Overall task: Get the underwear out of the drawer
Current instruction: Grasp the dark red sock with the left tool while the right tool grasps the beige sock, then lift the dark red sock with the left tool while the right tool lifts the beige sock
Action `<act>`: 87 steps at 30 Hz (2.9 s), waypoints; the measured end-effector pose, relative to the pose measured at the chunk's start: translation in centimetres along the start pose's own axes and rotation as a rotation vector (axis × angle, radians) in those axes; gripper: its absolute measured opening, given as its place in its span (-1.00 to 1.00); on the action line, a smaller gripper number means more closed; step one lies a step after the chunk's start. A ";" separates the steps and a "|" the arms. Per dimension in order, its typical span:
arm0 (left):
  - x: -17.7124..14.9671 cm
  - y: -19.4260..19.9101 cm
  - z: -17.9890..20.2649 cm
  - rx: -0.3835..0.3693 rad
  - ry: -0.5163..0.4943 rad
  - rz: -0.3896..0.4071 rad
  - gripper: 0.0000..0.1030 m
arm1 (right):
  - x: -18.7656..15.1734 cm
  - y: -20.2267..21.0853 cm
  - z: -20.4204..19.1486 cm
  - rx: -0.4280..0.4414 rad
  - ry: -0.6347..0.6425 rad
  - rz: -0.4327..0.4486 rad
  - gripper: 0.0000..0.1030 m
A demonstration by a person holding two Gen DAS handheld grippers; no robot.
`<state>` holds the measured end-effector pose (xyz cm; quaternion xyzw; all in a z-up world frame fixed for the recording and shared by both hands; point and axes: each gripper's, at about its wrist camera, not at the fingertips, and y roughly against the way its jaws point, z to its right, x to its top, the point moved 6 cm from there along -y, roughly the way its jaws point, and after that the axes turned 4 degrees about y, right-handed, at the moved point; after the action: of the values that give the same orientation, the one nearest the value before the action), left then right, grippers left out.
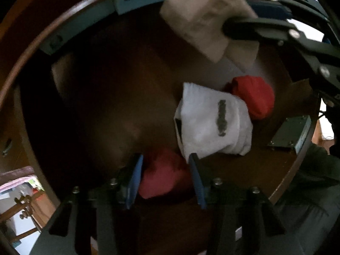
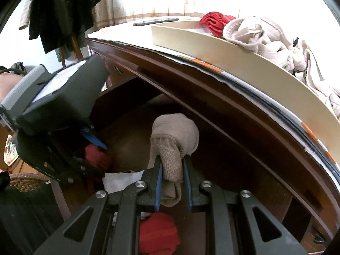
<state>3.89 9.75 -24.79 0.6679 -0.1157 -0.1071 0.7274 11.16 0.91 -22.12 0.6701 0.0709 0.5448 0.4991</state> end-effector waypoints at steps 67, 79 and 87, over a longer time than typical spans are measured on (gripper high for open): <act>1.9 24.5 3.1 0.278 0.133 1.095 -0.55 | 4.8 17.4 2.7 -0.157 -0.065 0.545 -0.62; 2.0 25.8 3.8 0.268 0.148 1.169 -0.55 | 4.9 18.7 3.2 -0.174 -0.076 0.607 -0.62; 1.9 26.2 3.7 0.261 0.167 1.214 -0.55 | 4.9 19.4 3.3 -0.185 -0.075 0.632 -0.62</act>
<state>4.59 7.90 1.63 0.5726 -0.4293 0.3928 0.5775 7.03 -7.43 -4.13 0.6302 -0.2086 0.6518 0.3666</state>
